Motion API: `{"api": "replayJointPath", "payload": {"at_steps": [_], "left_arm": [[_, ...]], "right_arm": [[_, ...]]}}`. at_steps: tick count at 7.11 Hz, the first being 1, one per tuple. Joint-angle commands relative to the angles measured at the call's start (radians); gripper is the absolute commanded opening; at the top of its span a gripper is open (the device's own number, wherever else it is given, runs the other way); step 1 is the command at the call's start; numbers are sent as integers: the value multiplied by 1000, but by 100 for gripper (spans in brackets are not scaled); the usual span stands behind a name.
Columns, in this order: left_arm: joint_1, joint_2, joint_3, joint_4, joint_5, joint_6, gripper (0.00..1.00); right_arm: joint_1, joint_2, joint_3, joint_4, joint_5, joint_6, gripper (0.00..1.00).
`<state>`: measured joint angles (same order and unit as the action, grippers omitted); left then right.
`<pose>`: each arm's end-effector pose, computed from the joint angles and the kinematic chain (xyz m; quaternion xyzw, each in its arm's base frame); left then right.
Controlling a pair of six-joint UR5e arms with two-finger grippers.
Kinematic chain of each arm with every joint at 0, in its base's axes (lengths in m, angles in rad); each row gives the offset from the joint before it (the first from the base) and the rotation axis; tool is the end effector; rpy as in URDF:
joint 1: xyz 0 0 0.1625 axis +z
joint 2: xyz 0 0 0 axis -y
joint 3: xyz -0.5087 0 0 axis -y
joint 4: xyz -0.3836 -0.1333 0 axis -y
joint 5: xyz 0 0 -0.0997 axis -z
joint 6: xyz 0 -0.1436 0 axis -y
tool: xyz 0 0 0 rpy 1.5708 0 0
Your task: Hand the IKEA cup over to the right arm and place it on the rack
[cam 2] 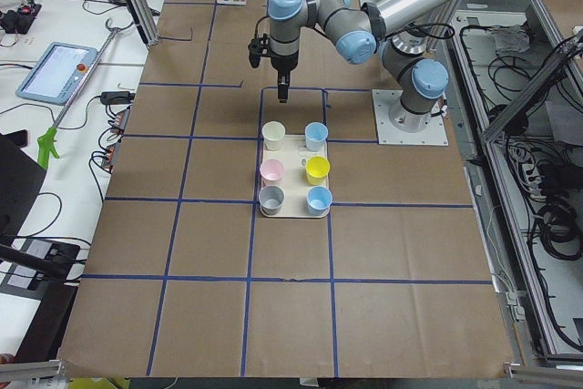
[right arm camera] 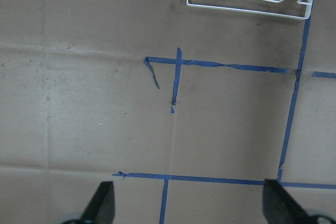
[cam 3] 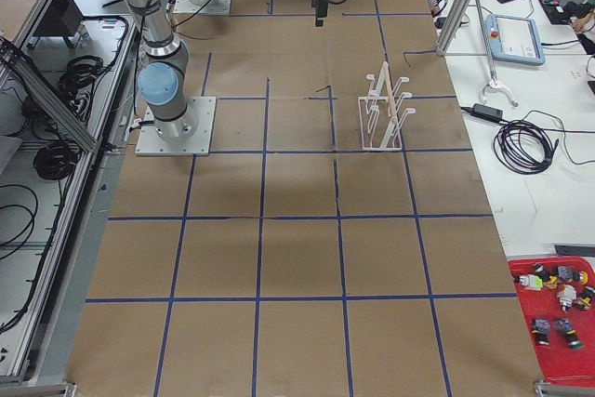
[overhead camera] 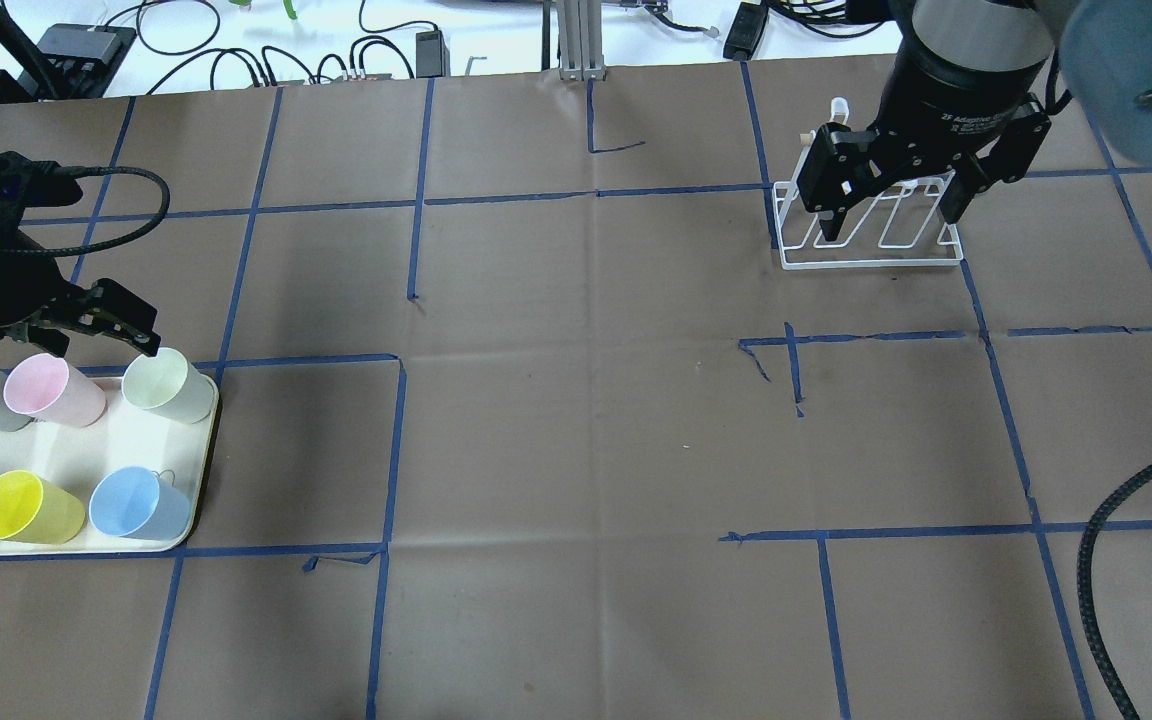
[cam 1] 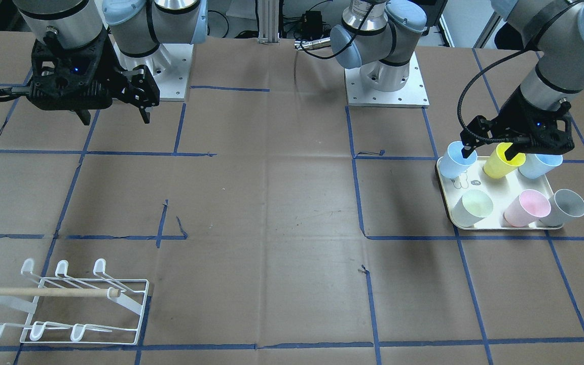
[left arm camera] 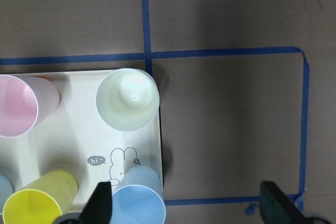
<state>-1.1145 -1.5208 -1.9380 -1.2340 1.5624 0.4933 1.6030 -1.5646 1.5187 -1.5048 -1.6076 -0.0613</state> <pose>0.0738 -0.4556 0.4093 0.0185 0.9998 -0.0106 0.0007 0.1435 -0.4788 0.5433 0.0469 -0.9987 -0.0103 0.0183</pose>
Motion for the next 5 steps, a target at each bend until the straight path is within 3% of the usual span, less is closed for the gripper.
{"api": "replayJointPath", "payload": {"at_steps": [1, 5], "left_arm": [[2, -57, -68, 143, 2, 2, 99], [8, -217, -81, 243, 4, -5, 99]], "right_arm": [[0, 0, 0, 0, 0, 0, 100], [2, 0, 0, 0, 0, 2, 100]]}}
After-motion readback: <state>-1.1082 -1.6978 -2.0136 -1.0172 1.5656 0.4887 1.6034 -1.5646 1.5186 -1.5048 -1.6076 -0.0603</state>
